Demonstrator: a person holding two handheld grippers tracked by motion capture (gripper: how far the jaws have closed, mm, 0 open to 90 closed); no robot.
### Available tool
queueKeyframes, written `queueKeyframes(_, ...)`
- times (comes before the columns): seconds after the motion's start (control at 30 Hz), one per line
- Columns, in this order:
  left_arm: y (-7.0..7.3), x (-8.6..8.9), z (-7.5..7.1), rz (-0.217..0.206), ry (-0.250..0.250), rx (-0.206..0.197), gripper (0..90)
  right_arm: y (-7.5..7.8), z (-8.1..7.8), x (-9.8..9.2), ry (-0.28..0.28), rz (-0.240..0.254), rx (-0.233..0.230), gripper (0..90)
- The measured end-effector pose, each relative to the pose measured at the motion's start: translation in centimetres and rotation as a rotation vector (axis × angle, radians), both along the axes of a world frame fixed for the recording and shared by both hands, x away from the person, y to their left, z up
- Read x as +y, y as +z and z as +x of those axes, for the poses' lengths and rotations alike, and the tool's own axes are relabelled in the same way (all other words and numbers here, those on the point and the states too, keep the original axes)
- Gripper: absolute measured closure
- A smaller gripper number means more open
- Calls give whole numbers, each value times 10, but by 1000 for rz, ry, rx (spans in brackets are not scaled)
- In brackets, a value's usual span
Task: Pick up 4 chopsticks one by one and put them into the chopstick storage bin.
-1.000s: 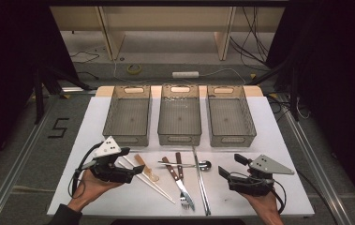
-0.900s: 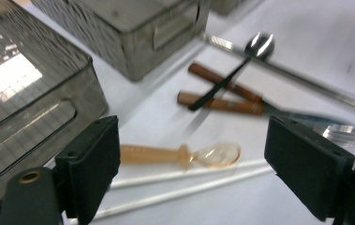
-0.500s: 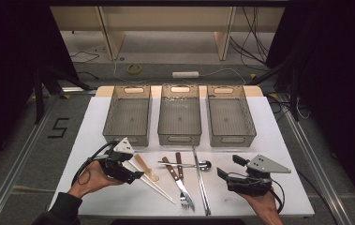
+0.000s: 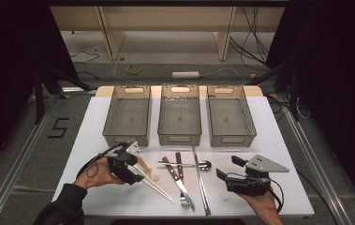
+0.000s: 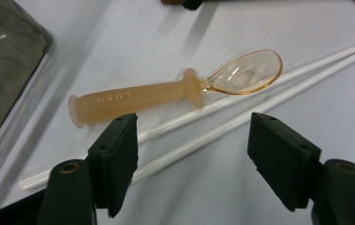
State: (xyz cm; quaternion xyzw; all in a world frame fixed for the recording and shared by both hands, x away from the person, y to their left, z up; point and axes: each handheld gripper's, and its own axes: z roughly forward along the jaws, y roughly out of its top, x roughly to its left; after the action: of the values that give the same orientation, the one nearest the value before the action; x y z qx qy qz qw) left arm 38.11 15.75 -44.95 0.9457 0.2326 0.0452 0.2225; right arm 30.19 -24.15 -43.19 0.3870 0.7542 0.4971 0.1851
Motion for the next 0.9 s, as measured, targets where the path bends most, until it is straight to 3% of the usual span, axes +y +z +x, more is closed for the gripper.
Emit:
queueKeyframes(0.53, -12, -10, 4, 123, -65, 39, 448, -1, 0, 1, 2, -4, 11, 248)
queueKeyframes(0.8, -14, -14, 2, 147, -78, 57, 494, -1, 0, 1, 8, -8, 14, 249)
queueKeyframes(0.9, -12, -15, 1, 187, -109, 63, 498, -1, 0, 1, 8, -8, 15, 249)
